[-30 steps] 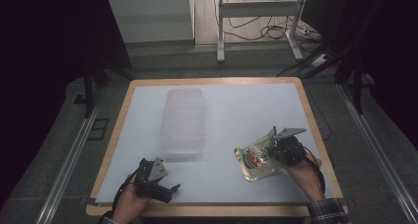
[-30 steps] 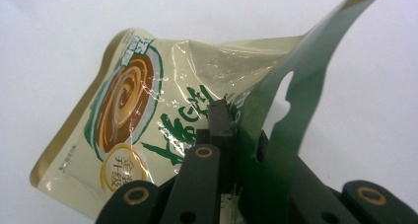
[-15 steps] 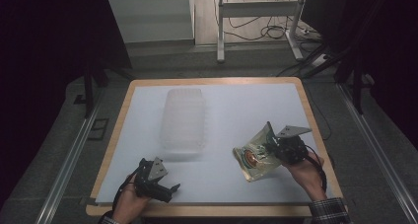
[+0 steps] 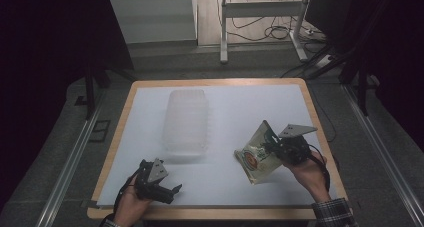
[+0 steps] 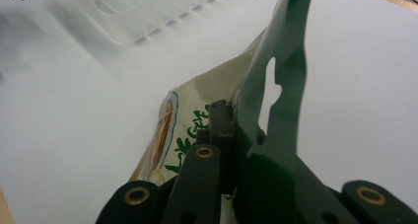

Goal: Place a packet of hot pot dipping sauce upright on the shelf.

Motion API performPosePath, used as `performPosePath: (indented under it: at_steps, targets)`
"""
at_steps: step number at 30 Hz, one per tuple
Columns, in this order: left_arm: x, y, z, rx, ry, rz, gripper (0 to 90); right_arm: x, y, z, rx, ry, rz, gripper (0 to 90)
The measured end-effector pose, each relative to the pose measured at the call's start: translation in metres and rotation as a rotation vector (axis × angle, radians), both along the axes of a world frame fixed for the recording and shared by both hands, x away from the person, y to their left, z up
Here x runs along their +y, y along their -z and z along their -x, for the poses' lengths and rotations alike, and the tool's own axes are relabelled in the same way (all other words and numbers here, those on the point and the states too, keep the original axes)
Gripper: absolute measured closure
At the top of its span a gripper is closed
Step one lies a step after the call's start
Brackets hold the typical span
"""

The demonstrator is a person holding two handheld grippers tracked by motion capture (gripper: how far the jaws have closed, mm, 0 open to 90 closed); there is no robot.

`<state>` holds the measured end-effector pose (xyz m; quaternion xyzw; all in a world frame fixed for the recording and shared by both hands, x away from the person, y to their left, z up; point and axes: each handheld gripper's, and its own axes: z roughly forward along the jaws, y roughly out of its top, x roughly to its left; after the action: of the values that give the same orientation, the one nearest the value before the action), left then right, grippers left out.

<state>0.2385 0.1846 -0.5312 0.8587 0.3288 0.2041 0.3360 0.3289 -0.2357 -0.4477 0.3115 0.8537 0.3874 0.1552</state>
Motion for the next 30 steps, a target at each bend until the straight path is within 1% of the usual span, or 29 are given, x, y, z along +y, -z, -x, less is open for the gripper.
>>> performPosePath:
  at_steps: [6,10,13,14,20,21,23,27,30]
  targets:
    - [0.0,0.0,0.0,-0.002,-0.001,-0.006,0.0,0.004,-0.005,0.001,0.008,-0.019,-0.014,89.6]
    - [0.001,-0.001,-0.001,-0.006,-0.006,-0.006,0.0,0.006,-0.009,0.001,0.015,-0.035,-0.032,89.6]
    - [0.0,-0.001,-0.001,-0.01,-0.005,-0.009,0.0,0.01,-0.013,0.002,0.008,-0.047,-0.038,89.6]
    - [0.0,-0.001,-0.001,-0.012,-0.009,-0.003,0.0,0.011,-0.014,0.002,0.004,-0.051,-0.041,89.6]
    - [0.001,-0.001,-0.001,-0.017,-0.014,-0.001,0.0,0.016,-0.025,0.001,-0.014,-0.073,-0.043,89.6]
    - [0.001,-0.001,0.0,-0.016,-0.017,0.005,0.0,0.016,-0.025,0.001,-0.014,-0.073,-0.043,89.6]
    - [0.001,-0.001,0.0,-0.016,-0.017,0.002,0.0,0.018,-0.029,-0.001,-0.021,-0.072,-0.037,89.6]
    - [0.0,-0.001,0.0,-0.017,-0.014,0.0,0.0,0.019,-0.032,-0.004,-0.03,-0.063,-0.028,89.6]
    - [0.0,-0.001,-0.001,-0.017,-0.013,-0.002,0.0,0.018,-0.037,-0.01,-0.035,-0.057,-0.03,89.6]
